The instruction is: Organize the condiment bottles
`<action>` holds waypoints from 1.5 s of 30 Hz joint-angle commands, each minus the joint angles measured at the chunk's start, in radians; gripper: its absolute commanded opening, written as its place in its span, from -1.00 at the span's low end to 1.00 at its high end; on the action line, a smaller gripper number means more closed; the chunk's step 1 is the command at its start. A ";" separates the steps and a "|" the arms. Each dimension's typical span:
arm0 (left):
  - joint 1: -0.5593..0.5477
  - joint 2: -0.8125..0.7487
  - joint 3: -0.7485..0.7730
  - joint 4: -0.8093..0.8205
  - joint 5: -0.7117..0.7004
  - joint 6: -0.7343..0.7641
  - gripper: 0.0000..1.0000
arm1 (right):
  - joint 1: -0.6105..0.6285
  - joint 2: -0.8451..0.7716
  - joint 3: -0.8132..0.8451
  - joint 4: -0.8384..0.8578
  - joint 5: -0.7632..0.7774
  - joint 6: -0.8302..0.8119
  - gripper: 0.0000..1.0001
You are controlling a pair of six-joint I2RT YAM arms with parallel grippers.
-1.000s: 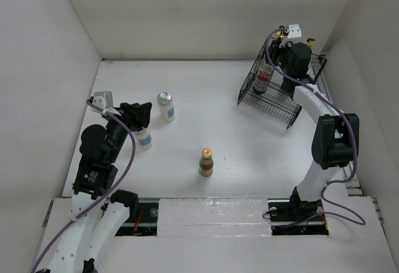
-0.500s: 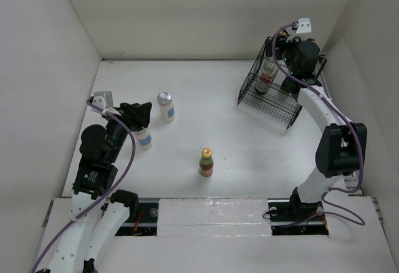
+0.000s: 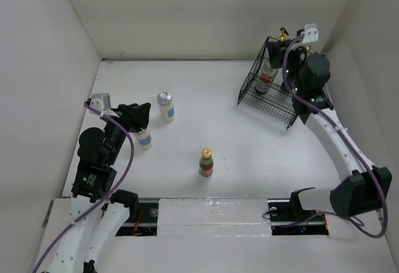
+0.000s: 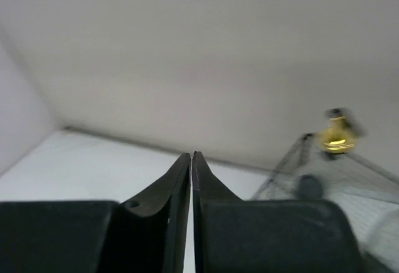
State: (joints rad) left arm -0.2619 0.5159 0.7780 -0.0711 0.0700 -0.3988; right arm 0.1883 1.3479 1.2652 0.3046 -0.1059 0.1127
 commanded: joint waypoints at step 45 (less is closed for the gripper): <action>0.003 0.038 -0.002 0.040 0.016 -0.031 0.07 | 0.935 -0.161 -0.553 -0.070 0.233 -0.008 -0.20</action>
State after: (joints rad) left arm -0.2619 0.5537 0.7780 -0.0719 0.0689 -0.4355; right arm 1.1198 1.2064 0.7124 0.1215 0.0910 0.0853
